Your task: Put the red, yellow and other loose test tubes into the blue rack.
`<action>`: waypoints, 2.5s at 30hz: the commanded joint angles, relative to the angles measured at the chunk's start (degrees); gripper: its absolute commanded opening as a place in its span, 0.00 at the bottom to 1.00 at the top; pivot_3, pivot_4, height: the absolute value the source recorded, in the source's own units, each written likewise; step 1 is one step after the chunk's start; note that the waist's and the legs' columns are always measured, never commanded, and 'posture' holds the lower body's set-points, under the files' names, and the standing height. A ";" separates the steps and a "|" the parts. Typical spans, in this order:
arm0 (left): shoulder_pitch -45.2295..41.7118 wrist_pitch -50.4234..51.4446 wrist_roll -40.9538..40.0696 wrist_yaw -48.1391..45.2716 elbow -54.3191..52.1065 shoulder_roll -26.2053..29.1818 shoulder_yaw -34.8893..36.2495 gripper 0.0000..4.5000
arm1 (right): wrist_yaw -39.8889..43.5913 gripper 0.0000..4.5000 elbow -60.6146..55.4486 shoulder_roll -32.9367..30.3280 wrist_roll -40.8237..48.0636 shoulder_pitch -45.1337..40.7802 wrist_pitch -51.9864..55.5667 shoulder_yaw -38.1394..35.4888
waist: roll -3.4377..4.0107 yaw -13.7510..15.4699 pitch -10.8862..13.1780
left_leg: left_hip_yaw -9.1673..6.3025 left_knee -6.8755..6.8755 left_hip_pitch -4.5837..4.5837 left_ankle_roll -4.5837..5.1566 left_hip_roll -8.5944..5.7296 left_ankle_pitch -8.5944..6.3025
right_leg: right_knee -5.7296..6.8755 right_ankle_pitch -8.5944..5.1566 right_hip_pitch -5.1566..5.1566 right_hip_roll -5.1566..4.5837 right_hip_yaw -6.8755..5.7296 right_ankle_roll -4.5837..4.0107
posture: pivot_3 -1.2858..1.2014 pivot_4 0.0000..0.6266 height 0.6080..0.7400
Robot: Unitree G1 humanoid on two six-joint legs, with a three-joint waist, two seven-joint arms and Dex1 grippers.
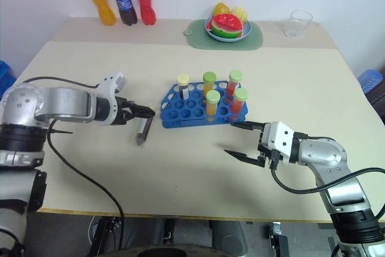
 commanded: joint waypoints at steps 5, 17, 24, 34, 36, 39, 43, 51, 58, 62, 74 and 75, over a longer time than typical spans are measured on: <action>-7.71 1.91 -1.02 7.12 11.83 -3.82 -4.13 0.95 | -0.41 0.82 -3.39 -0.08 0.95 -0.48 0.68 -0.31 | -0.01 -0.10 -0.01 | -0.02 0.00 -0.01 -0.02 0.00 0.02 | 0.00 0.00 0.00 0.04 -0.01 0.00 | 0.52 0.24 1.00; -14.89 6.20 -0.75 11.11 24.71 -6.58 -9.90 0.89 | -2.56 0.84 -6.72 -0.16 0.92 2.02 2.04 -1.14 | -0.03 -0.09 -0.05 | -0.03 0.00 0.02 -0.30 -0.04 0.18 | -0.03 0.00 0.07 0.04 -0.02 0.01 | 0.52 0.24 1.00; -15.92 7.22 0.42 11.31 26.54 -7.34 -9.52 0.22 | -2.93 0.84 -6.85 -0.30 0.88 2.55 2.11 -1.31 | -0.07 -0.25 -0.10 | -0.05 -0.04 0.13 -0.30 -0.04 0.18 | -0.03 0.00 0.14 0.06 -0.01 0.01 | 0.52 0.24 1.00; -8.63 4.85 -1.02 7.06 12.05 -1.73 -4.57 0.14 | -2.12 0.84 -2.65 0.71 0.20 -1.29 1.25 0.81 | -0.16 -0.18 -0.04 | -0.08 -0.05 0.01 -0.47 -0.05 0.27 | -0.07 -0.01 0.07 0.03 -0.03 0.02 | 0.52 0.24 1.00; -7.23 4.43 -0.90 3.94 6.33 0.43 -4.85 0.14 | -1.70 0.84 -1.66 0.77 0.20 -2.03 0.91 1.18 | -0.16 -0.23 -0.04 | -0.07 -0.06 0.01 -0.48 -0.04 0.28 | -0.07 -0.01 0.06 0.02 -0.03 0.01 | 0.52 0.24 1.00; -5.56 2.36 -1.02 1.18 1.82 1.86 -4.57 0.14 | -1.18 0.84 -0.59 0.82 0.27 -3.03 0.53 1.64 | -0.16 -0.14 -0.04 | -0.07 -0.06 0.00 -0.49 -0.04 0.28 | -0.08 -0.01 0.06 0.02 -0.03 0.01 | 0.52 0.24 1.00; -5.75 3.16 -1.02 -4.38 -2.73 4.70 -6.85 0.25 | -0.67 0.84 -0.09 0.74 0.72 -4.04 0.76 2.07 | -0.17 -0.14 -0.04 | -0.06 -0.05 -0.02 -0.48 -0.04 0.28 | -0.10 -0.01 0.06 0.01 -0.03 0.01 | 0.52 0.24 1.00; -3.31 -1.29 -1.02 -2.11 -4.73 2.89 -9.00 1.00 | 1.70 0.84 -1.63 -1.79 2.66 -1.87 2.83 -0.04 | -0.16 -0.13 -0.04 | -0.08 -0.05 -0.02 -0.35 -0.04 0.20 | -0.10 -0.01 0.06 0.02 -0.03 0.01 | 0.52 0.24 1.00; -1.20 -3.89 -1.02 4.80 -5.02 -1.93 -9.03 1.00 | 2.53 0.84 -4.54 -4.23 4.57 0.95 5.32 -2.49 | -0.15 -0.01 -0.05 | -0.08 -0.04 -0.02 -0.28 -0.04 0.17 | -0.10 -0.01 0.07 -0.01 -0.02 0.01 | 0.52 0.24 1.00; -0.22 -5.12 -1.02 9.19 -4.86 -4.43 -9.35 1.00 | 2.49 0.84 -5.66 -4.88 5.08 1.84 6.44 -3.48 | -0.14 0.04 -0.06 | -0.07 -0.03 -0.01 -0.28 -0.04 0.17 | -0.10 -0.01 0.10 -0.02 -0.02 0.00 | 0.52 0.24 1.00; 0.59 -2.68 -1.02 12.15 -5.58 -2.34 -9.04 1.00 | 1.23 0.84 -7.10 -4.43 4.84 2.88 7.50 -4.63 | -0.13 -0.32 -0.07 | -0.07 -0.13 0.88 -0.14 -0.04 0.08 | -0.29 -0.14 1.00 0.04 -0.02 -0.21 | 0.52 0.24 1.00; 0.78 -2.51 -1.02 11.79 -5.87 -1.57 -8.96 1.00 | 1.11 0.84 -7.12 -4.37 4.82 2.87 7.52 -4.57 | -0.12 -0.33 -0.07 | -0.08 -0.13 0.88 -0.14 -0.03 0.08 | -0.28 -0.14 1.00 0.05 -0.02 -0.21 | 0.52 0.24 1.00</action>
